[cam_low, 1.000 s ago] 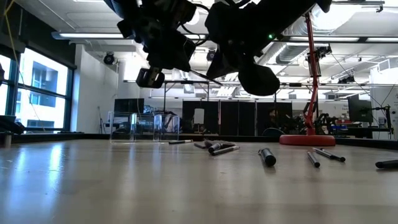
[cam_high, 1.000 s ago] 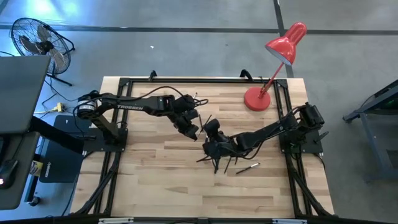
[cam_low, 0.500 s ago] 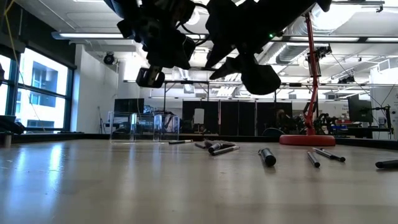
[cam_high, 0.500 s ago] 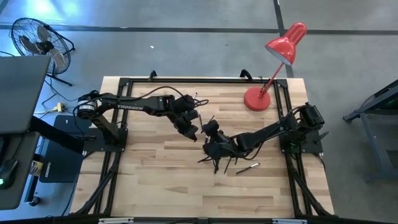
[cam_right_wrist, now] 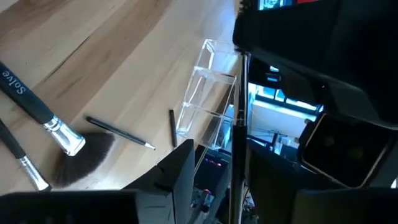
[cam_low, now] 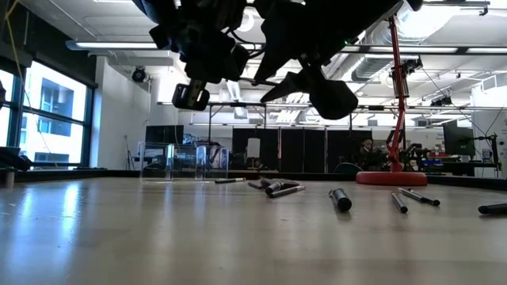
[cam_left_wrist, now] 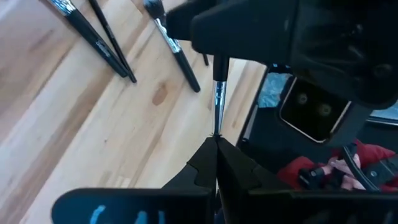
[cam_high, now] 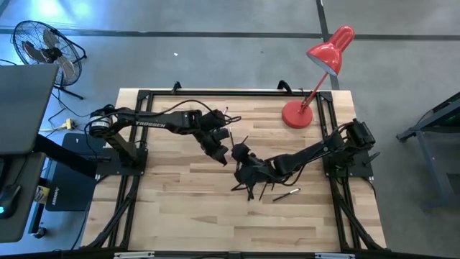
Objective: Put items in baskets/containers
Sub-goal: Put the brow brush into the transparent organizer
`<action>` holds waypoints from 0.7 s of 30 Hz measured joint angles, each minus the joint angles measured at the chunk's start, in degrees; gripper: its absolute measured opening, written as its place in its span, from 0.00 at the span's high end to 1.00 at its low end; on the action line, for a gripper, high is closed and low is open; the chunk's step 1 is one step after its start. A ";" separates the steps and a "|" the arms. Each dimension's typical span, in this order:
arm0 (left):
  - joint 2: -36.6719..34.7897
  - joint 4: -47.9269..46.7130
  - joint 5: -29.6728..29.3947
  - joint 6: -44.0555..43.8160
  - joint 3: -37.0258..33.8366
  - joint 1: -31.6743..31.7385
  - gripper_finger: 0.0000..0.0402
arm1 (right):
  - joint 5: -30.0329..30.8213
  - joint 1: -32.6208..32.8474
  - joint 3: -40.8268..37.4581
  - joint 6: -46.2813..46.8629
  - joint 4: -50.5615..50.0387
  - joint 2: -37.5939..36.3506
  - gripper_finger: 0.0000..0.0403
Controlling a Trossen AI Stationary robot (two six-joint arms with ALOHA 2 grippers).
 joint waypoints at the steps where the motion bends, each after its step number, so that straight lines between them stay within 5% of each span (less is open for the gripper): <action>1: 0.00 -0.07 0.20 0.00 0.00 0.00 1.00 | -0.02 0.00 0.00 -0.02 0.23 0.00 0.69; 16: 0.07 -0.04 1.10 -0.02 -0.02 -0.02 1.00 | -0.27 -0.04 0.02 -0.04 1.27 -0.02 0.96; 21: 0.07 -0.04 1.22 0.73 -0.04 -0.02 1.00 | -1.23 -0.04 0.02 1.10 1.24 -0.02 0.96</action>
